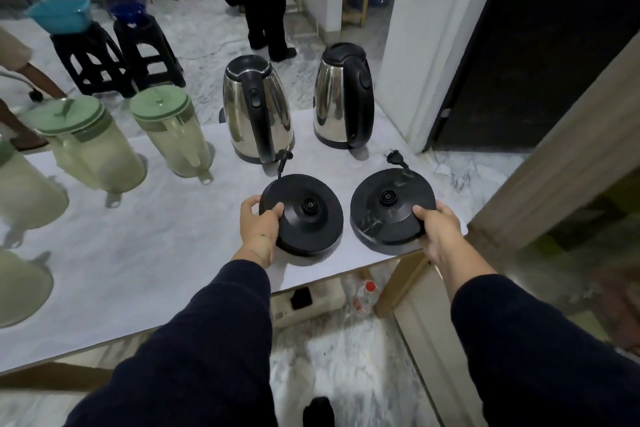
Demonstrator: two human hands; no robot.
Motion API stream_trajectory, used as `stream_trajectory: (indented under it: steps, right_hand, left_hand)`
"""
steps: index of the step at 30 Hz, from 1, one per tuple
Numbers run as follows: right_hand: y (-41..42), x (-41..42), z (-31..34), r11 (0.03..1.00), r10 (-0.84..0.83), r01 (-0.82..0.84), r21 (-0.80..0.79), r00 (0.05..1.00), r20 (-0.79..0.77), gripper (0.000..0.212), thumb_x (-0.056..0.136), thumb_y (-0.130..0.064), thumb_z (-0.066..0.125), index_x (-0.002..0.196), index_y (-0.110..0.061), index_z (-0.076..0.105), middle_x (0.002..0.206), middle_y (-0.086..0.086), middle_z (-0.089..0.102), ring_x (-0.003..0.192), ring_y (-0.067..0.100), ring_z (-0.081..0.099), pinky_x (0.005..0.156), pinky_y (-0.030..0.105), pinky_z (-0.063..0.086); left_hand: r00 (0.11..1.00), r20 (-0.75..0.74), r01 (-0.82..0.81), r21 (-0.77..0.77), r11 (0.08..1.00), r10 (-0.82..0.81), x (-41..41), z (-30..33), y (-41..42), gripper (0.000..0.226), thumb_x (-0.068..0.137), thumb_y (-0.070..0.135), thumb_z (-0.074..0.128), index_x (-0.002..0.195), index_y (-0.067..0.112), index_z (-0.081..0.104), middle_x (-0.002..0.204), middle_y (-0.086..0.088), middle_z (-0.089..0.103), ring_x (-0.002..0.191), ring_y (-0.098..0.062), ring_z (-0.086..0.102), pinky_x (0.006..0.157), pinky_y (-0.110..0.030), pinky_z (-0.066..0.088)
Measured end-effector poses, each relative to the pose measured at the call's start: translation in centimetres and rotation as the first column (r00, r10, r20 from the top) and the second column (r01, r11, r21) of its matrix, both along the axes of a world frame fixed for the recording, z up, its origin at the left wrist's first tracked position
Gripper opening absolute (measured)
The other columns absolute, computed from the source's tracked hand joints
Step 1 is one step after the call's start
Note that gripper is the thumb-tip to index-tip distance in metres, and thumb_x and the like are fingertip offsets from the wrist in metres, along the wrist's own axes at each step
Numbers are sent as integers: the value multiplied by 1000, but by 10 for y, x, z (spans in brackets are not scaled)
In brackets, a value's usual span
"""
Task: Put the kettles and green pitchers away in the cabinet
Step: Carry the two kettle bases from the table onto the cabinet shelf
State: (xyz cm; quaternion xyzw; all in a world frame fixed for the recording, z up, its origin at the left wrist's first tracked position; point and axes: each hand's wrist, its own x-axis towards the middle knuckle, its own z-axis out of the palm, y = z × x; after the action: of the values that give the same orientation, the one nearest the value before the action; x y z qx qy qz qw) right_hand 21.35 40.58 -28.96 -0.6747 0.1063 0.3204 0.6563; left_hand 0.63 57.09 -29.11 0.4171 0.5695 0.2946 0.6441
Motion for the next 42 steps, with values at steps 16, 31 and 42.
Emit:
stream_trajectory:
  steps: [16,31,42]
  right_hand:
    - [-153,-58,173,919,-322,210,333,889,326,44,93,-11,59,134,-26,51,121,4,62,104,25,63,93,43,54]
    - [-401,-250,231,659,-750,627,415,514,416,37,93,-13,60,128,-23,54,119,6,64,102,26,63,82,39,54]
    - [-616,-379,275,394,-886,775,494,176,430,31,92,-15,62,121,-23,56,110,5,63,102,28,62,90,48,54]
  left_hand:
    - [897,390,84,311,947,-208,-13,162,-81,45,90,8,62,133,15,53,133,-9,60,118,-28,59,103,-45,47]
    - [594,396,560,420,714,-700,-60,234,-280,30,89,11,62,117,22,59,116,-5,63,103,-24,60,94,-37,50]
    - [219,435,789,447,420,-873,-75,282,-519,33,87,11,64,118,22,61,119,-9,66,110,-29,61,100,-46,49]
